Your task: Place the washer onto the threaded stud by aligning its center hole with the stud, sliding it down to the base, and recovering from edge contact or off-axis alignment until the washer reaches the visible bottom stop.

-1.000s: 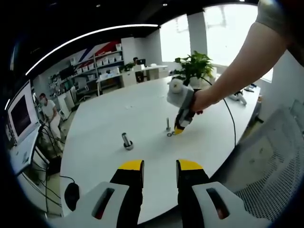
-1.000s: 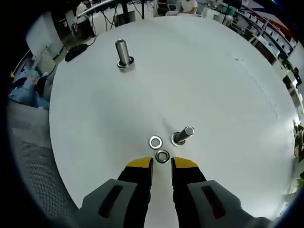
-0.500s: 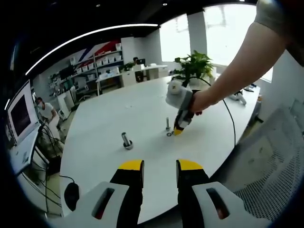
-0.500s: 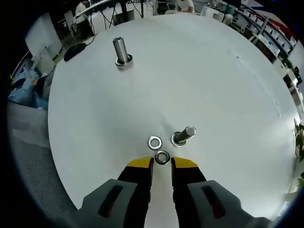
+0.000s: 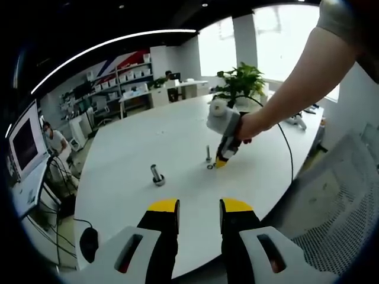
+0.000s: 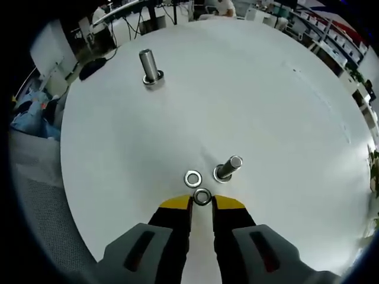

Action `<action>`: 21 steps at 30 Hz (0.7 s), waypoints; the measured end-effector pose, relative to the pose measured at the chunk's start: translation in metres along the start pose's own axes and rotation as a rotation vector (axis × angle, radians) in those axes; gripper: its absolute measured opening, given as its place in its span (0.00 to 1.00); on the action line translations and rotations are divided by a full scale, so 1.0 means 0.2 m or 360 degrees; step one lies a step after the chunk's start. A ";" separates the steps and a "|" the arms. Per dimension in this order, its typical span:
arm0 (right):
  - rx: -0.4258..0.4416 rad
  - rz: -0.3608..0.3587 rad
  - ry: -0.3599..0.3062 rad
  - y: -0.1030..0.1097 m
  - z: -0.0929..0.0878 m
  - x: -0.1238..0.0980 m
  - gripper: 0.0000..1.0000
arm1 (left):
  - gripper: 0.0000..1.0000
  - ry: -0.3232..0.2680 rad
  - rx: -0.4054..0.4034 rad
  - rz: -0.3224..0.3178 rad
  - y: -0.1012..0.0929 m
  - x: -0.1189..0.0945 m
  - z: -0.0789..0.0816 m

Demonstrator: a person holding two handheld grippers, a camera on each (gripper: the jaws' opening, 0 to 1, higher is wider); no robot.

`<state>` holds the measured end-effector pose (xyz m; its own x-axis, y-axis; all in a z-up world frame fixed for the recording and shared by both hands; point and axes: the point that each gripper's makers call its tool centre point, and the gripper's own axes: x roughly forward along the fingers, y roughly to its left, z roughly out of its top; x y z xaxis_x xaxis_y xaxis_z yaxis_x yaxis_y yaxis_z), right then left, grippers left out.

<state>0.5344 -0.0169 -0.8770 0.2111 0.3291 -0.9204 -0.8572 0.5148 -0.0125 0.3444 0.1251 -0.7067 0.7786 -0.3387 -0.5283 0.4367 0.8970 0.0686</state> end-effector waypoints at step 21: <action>-0.0001 0.0000 -0.0013 0.00 0.00 0.00 0.15 | 0.25 -0.0009 -0.0007 -0.0006 0.00 0.00 0.01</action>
<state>0.5342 -0.0165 -0.8770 0.2151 0.3352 -0.9173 -0.8574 0.5145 -0.0130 0.3451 0.1245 -0.7056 0.7793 -0.3438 -0.5240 0.4378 0.8969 0.0626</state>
